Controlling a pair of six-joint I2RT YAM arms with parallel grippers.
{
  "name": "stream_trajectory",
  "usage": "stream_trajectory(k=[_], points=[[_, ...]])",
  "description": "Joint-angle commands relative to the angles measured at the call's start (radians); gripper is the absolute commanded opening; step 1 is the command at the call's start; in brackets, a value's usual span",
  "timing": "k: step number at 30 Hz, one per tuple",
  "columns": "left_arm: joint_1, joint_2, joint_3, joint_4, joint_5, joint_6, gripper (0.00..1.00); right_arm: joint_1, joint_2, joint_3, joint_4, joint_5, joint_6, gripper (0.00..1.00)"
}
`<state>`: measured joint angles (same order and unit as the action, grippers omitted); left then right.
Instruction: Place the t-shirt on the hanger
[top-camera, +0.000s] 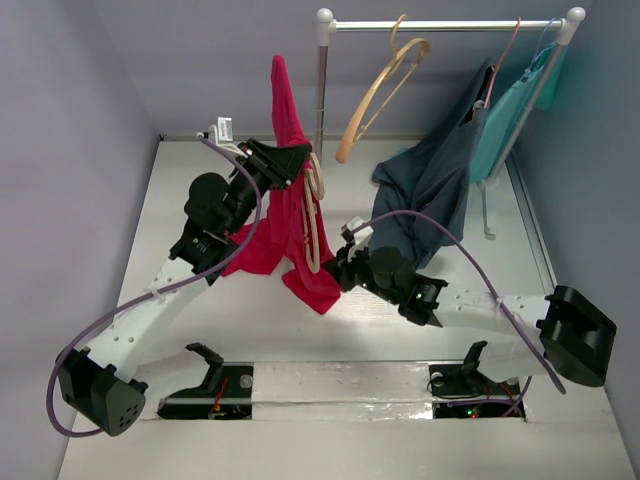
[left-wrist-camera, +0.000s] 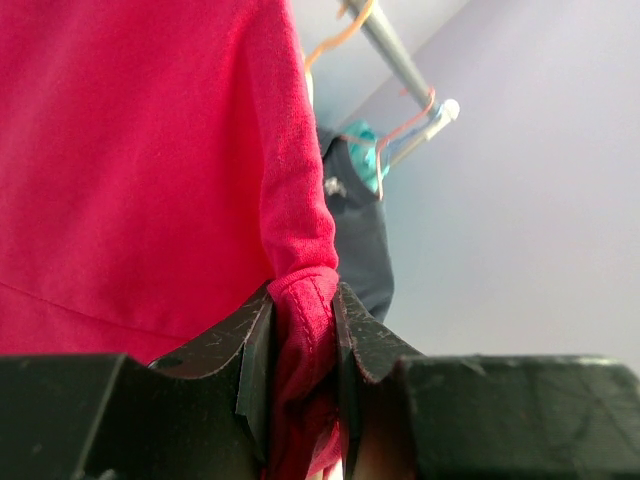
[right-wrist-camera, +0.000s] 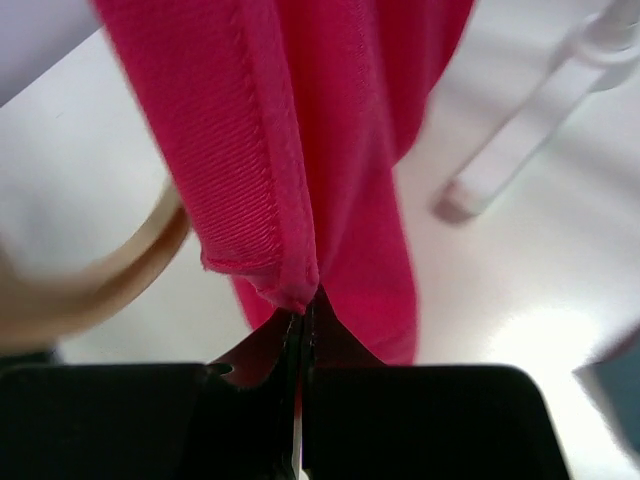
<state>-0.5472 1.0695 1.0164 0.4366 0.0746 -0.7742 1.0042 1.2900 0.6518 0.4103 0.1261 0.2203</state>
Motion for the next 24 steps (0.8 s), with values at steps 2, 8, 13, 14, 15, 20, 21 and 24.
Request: stream_trajectory(k=[2, 8, 13, 14, 15, 20, 21, 24], points=[[0.010, 0.026, 0.131, 0.192, -0.041, 0.009, 0.00, 0.100, 0.003, -0.037, 0.016, 0.021, 0.059, 0.00], [0.010, 0.055, 0.122, 0.283, -0.134, 0.032, 0.00, 0.161, -0.072, -0.044, -0.030, 0.058, 0.086, 0.00], [0.010, 0.072, 0.061, 0.318, -0.203, 0.099, 0.00, 0.201, -0.147, -0.041, -0.082, 0.082, 0.125, 0.00], [0.010, 0.069, 0.044, 0.327, -0.206, 0.114, 0.00, 0.201, -0.161, -0.025, -0.126, 0.093, 0.129, 0.00], [0.010, 0.066, 0.003, 0.347, -0.202, 0.118, 0.00, 0.211, -0.190, -0.014, -0.149, 0.104, 0.129, 0.00], [0.010, 0.027, -0.163, 0.399, -0.191, 0.099, 0.00, 0.211, -0.259, 0.086, -0.323, 0.132, 0.143, 0.00], [0.010, 0.023, -0.211, 0.409, -0.191, 0.096, 0.00, 0.211, -0.262, 0.126, -0.338, 0.123, 0.142, 0.00], [0.010, 0.009, -0.295, 0.436, -0.180, 0.072, 0.00, 0.211, -0.248, 0.195, -0.383, 0.089, 0.128, 0.00]])
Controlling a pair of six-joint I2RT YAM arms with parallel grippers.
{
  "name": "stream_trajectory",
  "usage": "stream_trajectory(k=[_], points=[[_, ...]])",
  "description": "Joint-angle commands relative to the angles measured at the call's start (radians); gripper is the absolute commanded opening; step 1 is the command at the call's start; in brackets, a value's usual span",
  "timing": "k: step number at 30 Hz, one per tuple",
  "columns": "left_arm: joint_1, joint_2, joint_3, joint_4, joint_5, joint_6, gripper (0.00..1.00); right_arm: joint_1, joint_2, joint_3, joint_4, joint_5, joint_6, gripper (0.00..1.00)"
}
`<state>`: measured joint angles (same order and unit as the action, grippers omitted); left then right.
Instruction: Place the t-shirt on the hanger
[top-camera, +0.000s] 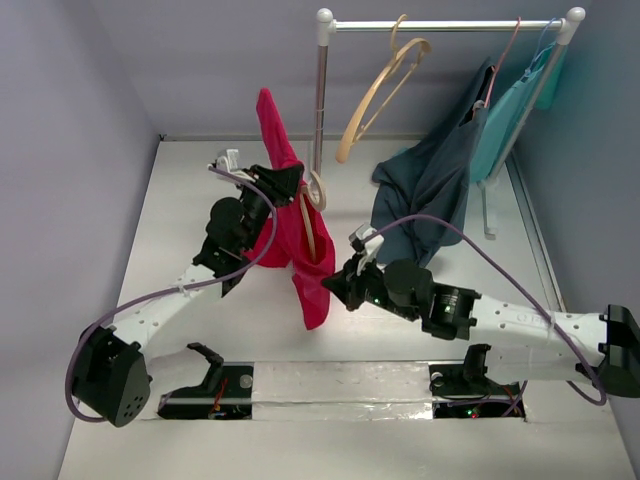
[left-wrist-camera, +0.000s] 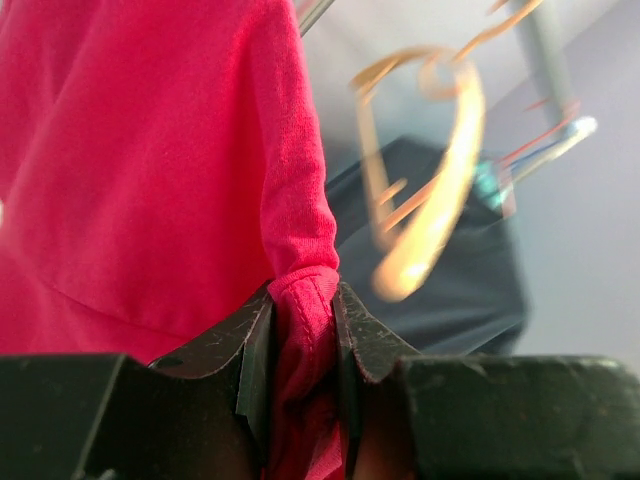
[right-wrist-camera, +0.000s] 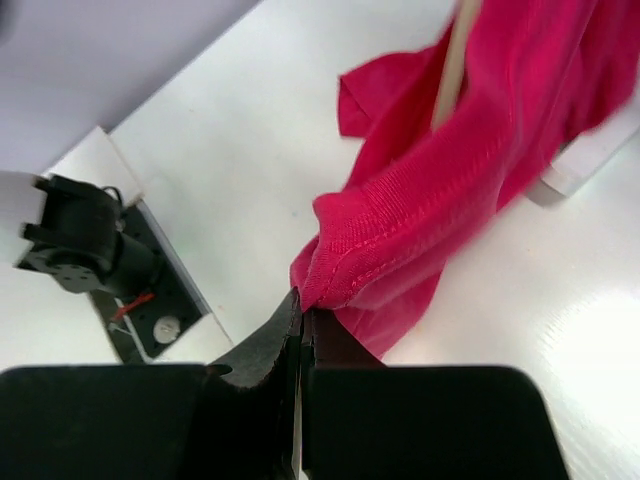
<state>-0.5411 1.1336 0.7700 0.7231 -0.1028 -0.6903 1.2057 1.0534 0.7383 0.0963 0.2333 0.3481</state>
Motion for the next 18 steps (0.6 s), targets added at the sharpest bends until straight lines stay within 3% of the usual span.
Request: stream_trajectory(k=[1, 9, 10, 14, 18], points=[[0.004, -0.060, -0.069, 0.156, 0.003, -0.023, 0.00, 0.009, 0.000, 0.146, -0.070, -0.029, -0.007, 0.00], [0.013, -0.144, -0.175, 0.084, 0.089, -0.121, 0.00, 0.009, 0.276, 0.320, -0.214, 0.009, -0.006, 0.02], [0.023, -0.164, -0.181, 0.073, 0.098, -0.129, 0.00, 0.009, 0.293, 0.322, -0.246, -0.033, -0.001, 0.19], [0.033, -0.186, -0.210, 0.070, 0.152, -0.158, 0.00, 0.009, 0.252, 0.312, -0.329, -0.017, 0.018, 0.65], [0.033, -0.190, -0.222, 0.075, 0.176, -0.166, 0.00, 0.009, 0.125, 0.294, -0.342, -0.009, 0.012, 0.73]])
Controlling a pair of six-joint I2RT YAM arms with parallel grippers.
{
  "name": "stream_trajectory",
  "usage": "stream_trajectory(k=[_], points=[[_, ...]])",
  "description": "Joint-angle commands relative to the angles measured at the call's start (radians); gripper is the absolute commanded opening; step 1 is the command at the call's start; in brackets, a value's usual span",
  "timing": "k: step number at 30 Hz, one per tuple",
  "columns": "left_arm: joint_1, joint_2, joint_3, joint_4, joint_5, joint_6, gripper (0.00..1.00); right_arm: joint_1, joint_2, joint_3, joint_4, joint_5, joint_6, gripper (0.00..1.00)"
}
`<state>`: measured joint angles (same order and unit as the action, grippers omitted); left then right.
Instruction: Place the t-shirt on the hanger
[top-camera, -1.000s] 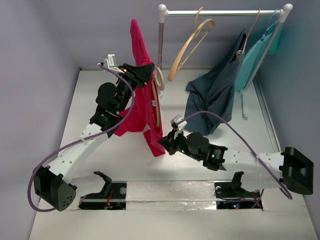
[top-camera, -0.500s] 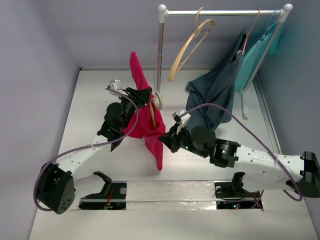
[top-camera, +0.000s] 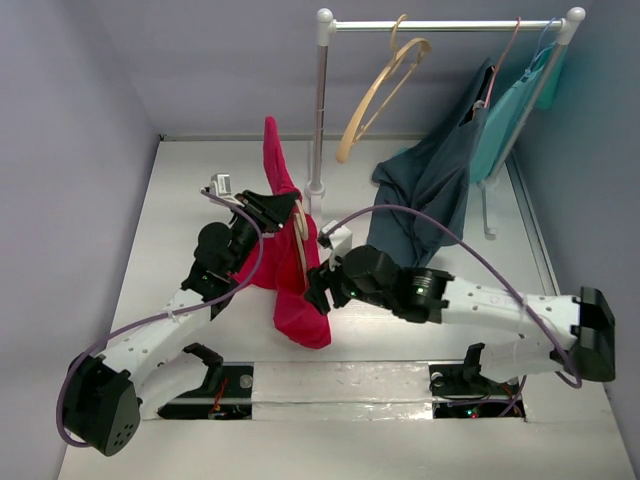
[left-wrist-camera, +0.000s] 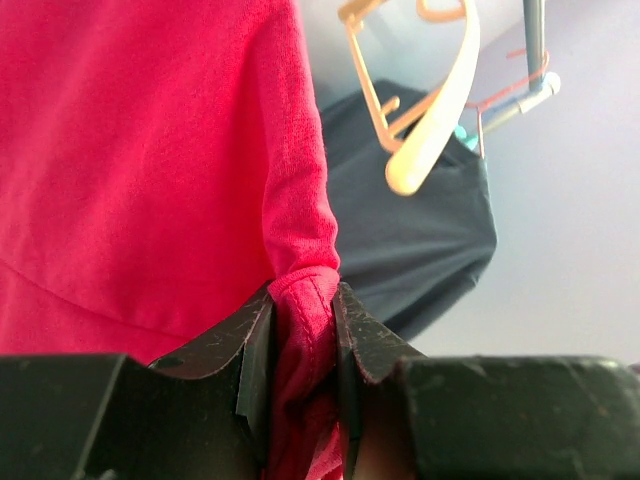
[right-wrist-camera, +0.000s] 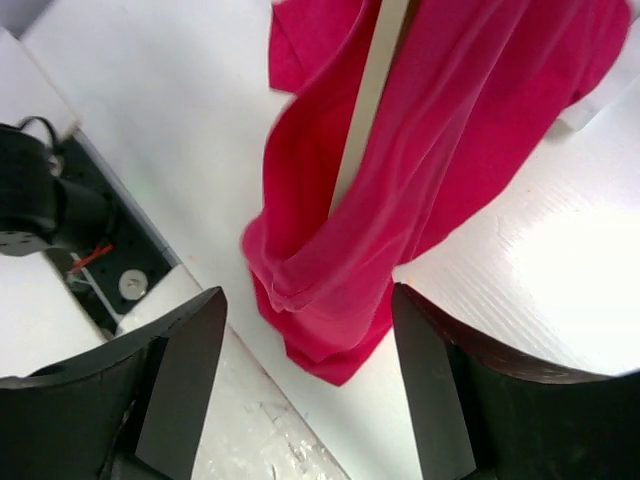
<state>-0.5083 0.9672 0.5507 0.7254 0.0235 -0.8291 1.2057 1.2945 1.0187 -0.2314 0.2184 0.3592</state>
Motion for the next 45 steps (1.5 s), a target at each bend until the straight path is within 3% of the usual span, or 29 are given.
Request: stream_trajectory(k=[1, 4, 7, 12, 17, 20, 28, 45], points=[[0.001, -0.024, -0.003, 0.072, 0.059, -0.027, 0.00, 0.009, -0.151, 0.009, -0.017, 0.009, 0.001, 0.74], [0.001, -0.025, -0.005, 0.077, 0.075, -0.039, 0.00, 0.009, -0.187, -0.018, -0.005, 0.074, -0.003, 0.74], [0.010, -0.024, -0.011, 0.088, 0.098, -0.060, 0.00, -0.017, -0.192, -0.032, 0.062, 0.098, 0.000, 0.63], [0.010, -0.021, -0.028, 0.103, 0.102, -0.074, 0.00, -0.086, -0.146, -0.094, 0.147, 0.037, 0.030, 0.53], [0.010, -0.018, -0.038, 0.120, 0.108, -0.085, 0.00, -0.100, -0.098, -0.132, 0.213, -0.028, 0.066, 0.60], [0.010, -0.018, -0.043, 0.129, 0.124, -0.093, 0.00, -0.123, -0.092, -0.198, 0.332, -0.124, 0.092, 0.60], [0.010, -0.030, -0.044, 0.115, 0.130, -0.090, 0.00, -0.146, -0.104, -0.267, 0.432, -0.266, 0.115, 0.60], [0.028, -0.001, -0.017, 0.111, 0.133, -0.094, 0.00, -0.146, -0.046, -0.249, 0.357, -0.369, 0.109, 0.63]])
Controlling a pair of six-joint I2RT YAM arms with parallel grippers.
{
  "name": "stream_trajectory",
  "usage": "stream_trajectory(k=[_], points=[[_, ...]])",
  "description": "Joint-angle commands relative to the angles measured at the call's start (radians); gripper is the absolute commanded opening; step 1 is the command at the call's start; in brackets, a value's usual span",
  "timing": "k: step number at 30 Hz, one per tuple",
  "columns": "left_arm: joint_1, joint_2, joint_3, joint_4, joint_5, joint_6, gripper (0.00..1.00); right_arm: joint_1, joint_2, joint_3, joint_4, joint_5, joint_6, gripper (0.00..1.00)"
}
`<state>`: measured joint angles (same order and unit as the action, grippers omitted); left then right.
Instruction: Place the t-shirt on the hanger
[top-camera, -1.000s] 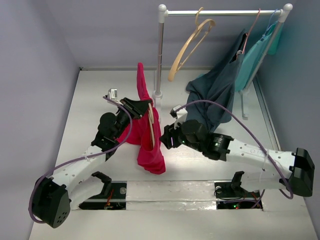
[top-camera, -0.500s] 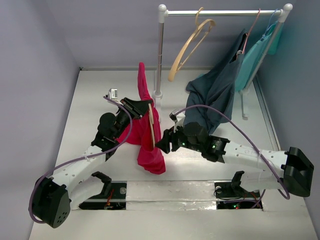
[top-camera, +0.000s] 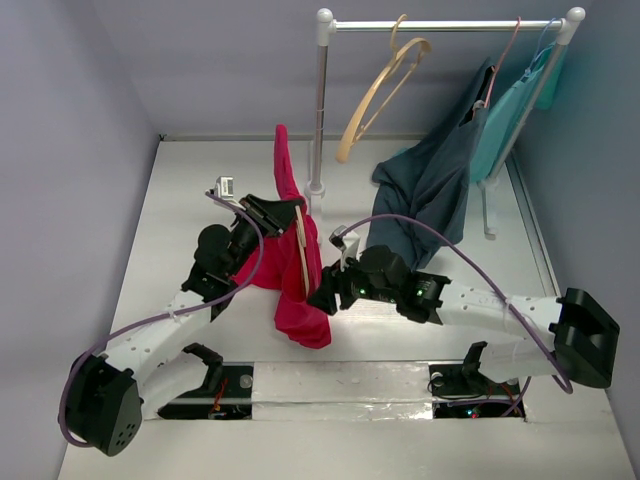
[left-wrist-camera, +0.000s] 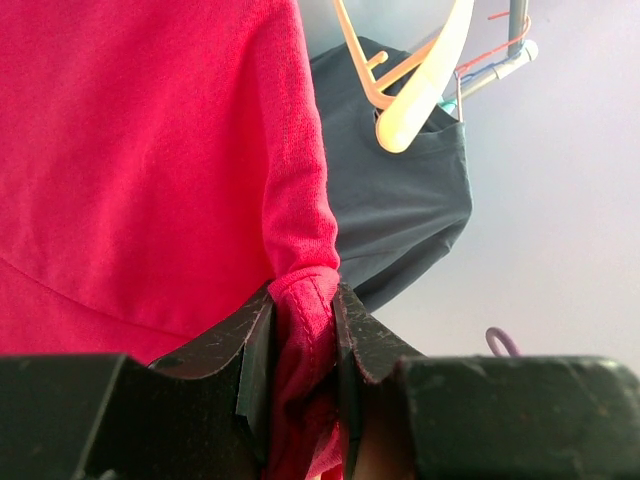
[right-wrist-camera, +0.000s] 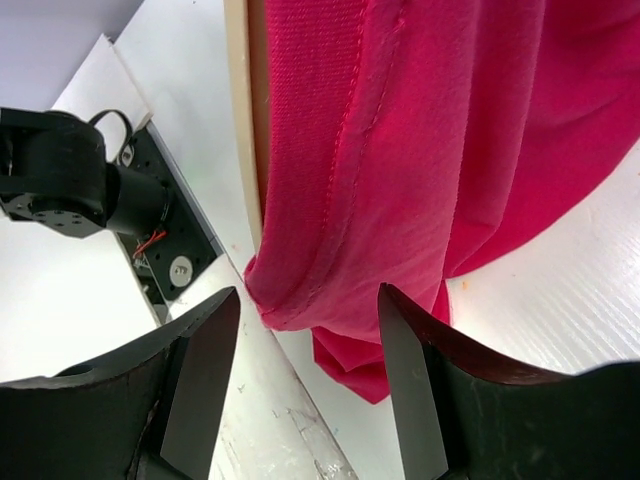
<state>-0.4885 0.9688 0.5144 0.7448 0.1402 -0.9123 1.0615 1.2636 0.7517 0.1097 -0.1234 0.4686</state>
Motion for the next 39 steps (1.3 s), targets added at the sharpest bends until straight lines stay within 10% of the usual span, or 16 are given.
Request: stream_trajectory(k=[1, 16, 39], points=[[0.008, 0.001, 0.022, 0.099, 0.019, -0.016, 0.00, 0.008, -0.007, 0.018, 0.016, -0.028, -0.001, 0.63], [0.008, -0.005, -0.007, 0.091, 0.032, -0.028, 0.00, 0.008, 0.040, 0.078, 0.094, 0.013, 0.007, 0.30], [0.018, 0.061, -0.112, 0.100, 0.087, -0.094, 0.00, -0.001, 0.094, 0.270, 0.008, 0.188, -0.045, 0.33]])
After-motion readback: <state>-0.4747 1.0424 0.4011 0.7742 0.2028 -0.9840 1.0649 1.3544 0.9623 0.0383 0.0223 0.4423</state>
